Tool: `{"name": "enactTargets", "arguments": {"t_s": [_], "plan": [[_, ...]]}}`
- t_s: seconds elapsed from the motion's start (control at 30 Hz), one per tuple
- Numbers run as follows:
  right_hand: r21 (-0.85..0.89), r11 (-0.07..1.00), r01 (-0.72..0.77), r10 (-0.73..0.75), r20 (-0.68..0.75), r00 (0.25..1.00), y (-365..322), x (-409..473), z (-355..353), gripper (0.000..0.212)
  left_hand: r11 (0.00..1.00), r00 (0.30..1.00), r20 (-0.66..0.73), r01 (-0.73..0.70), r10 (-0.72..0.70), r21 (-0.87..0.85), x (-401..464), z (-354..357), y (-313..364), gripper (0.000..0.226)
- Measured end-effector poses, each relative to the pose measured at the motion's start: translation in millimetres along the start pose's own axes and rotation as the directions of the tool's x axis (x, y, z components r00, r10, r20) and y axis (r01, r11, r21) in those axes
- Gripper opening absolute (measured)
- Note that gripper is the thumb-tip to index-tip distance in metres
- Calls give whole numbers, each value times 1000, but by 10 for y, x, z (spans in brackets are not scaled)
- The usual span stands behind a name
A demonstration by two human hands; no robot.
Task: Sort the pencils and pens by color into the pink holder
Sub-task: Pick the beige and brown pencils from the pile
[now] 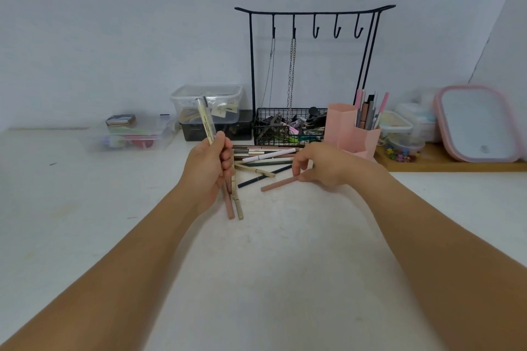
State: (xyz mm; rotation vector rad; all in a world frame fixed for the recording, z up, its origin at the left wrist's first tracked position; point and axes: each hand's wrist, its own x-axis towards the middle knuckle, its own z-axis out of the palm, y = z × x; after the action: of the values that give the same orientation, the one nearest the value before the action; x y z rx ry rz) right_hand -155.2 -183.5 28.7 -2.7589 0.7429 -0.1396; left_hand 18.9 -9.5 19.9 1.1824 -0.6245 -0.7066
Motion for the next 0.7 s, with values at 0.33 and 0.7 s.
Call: {"name": "enactTargets", "arguments": {"t_s": [0.33,0.7], "plan": [[859,506,80,-26,-78,997,-515,-79,-100,9,996,991,130,-16,5,87,-81,97,-14,26],[926,336,175,103,-221,970,-891,-32,237,14,964,979,69,-202,193,172,-116,135,-84,26]]}}
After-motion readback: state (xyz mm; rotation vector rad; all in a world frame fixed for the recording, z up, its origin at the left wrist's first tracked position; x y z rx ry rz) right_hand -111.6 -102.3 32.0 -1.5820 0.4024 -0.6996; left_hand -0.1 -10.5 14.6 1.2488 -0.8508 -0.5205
